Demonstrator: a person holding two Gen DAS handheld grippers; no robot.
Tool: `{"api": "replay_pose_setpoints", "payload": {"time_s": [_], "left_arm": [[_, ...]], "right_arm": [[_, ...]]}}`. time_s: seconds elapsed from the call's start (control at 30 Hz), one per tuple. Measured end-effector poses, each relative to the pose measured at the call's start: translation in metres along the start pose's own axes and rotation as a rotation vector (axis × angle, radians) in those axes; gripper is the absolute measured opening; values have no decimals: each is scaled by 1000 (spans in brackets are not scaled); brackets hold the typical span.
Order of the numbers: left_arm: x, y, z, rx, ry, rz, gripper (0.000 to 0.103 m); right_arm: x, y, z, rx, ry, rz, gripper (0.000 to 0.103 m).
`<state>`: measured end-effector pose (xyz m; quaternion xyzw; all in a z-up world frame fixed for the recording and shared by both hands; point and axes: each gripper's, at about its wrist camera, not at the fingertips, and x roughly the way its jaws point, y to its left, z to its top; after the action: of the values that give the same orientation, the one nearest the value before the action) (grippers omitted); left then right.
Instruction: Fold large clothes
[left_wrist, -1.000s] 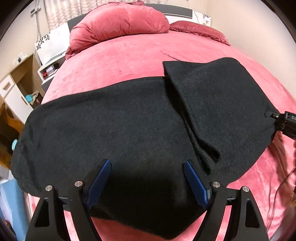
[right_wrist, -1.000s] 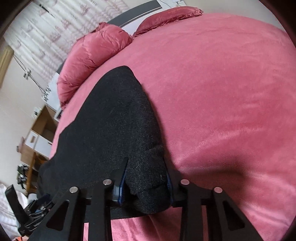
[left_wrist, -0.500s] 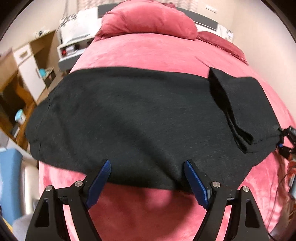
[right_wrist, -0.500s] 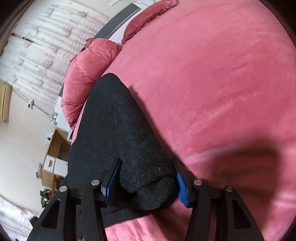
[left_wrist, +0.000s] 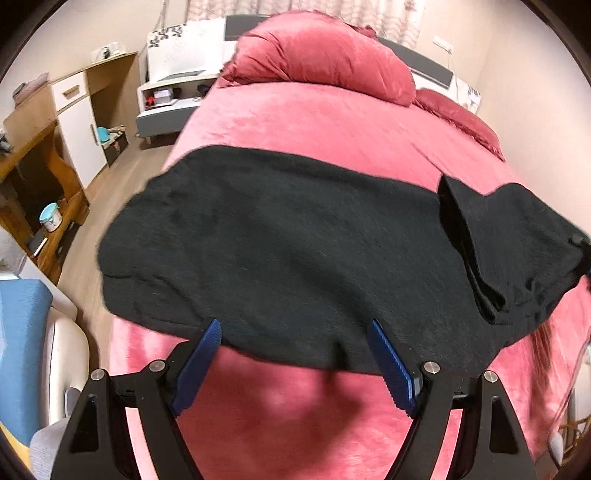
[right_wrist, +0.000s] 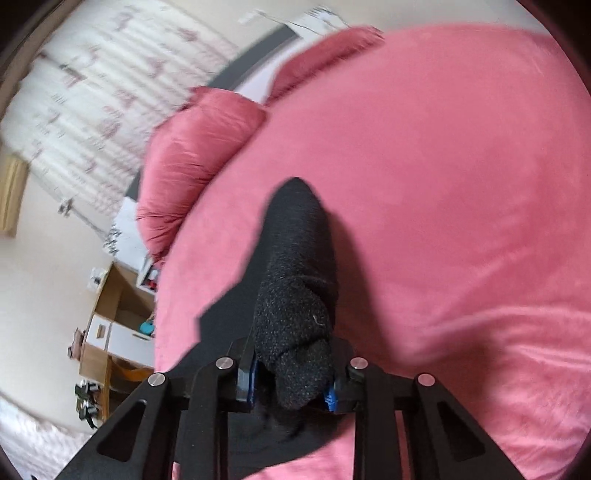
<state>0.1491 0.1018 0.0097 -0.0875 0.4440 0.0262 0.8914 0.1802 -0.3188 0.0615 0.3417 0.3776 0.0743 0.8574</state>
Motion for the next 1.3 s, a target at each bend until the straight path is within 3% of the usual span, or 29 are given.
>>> {"api": "replay_pose_setpoints", "payload": {"time_s": [0.1,0.27,0.5,0.67,0.77,0.93,1.0,1.13,1.3], "left_arm": [[-7,23,0,-50,-19,-3,82],[-18,61,-7,-129,-43,-12,82],[-28,121,-23,-261,-61,1,82],[-34,161,-37,-380,-62,-1,82],[-41,182,-47,-429,-69,11,82],[-47,213,-67,-492,-59,42,82],[-46,226,-77,-552,-52,33,82],[-37,236,-78,-619,-29,11,80],[-33,211,-45,-532,-46,-57,80]], "right_arm": [[-2,49,-2,-101,-13,11,26],[-1,140,-27,-342,-24,-73,26],[1,249,-86,-571,-41,17,26],[39,331,-162,-768,9,80,26],[84,363,-223,-863,78,101,26],[171,367,-336,-1103,262,82,27],[192,354,-360,-1148,295,54,33],[178,338,-354,-1057,296,140,45],[146,322,-337,-913,333,233,47]]}}
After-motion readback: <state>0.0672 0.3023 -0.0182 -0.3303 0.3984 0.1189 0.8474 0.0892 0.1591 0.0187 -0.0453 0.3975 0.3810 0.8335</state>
